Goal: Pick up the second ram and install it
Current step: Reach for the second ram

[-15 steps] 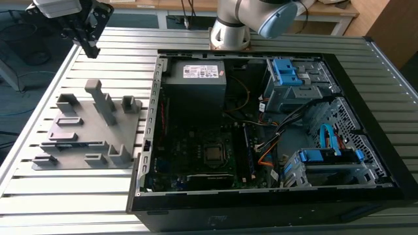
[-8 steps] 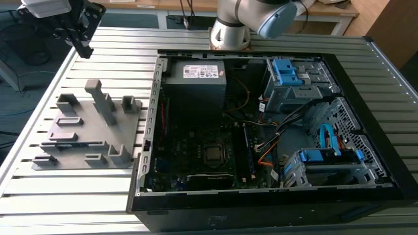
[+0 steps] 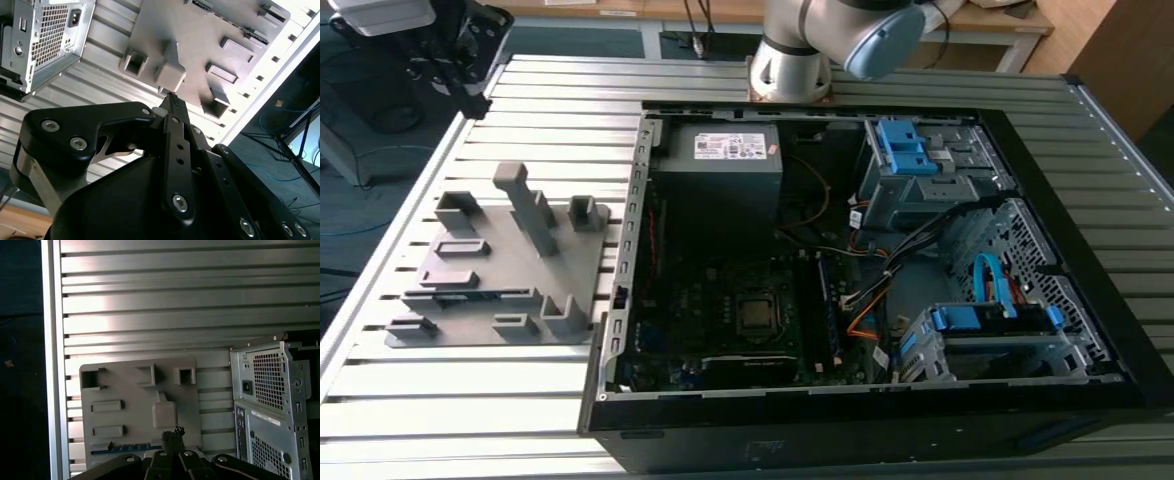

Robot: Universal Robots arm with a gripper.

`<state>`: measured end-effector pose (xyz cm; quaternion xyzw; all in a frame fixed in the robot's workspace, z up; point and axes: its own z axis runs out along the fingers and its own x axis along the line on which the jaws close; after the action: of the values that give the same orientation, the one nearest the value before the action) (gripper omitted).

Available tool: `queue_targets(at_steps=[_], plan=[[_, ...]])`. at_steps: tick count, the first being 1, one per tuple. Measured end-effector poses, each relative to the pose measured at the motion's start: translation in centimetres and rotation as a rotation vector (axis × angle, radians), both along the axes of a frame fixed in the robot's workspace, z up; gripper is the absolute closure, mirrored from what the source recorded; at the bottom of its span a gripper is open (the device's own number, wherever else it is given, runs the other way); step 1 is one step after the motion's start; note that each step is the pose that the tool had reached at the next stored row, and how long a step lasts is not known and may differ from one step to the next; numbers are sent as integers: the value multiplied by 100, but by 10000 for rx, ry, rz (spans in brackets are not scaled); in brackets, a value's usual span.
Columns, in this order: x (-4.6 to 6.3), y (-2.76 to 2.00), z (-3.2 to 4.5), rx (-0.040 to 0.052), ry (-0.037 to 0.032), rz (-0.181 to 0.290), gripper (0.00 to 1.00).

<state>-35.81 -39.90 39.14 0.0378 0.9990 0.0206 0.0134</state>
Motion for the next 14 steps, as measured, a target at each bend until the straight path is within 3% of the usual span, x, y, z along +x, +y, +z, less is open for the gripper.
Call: queue_targets(at_steps=[8,10,14], plan=[[-193,-3,-12,0,-1,-1,90],[-223,-36,-17,-1,3,1,90],[-298,-167,-39,-1,2,-1,90]])
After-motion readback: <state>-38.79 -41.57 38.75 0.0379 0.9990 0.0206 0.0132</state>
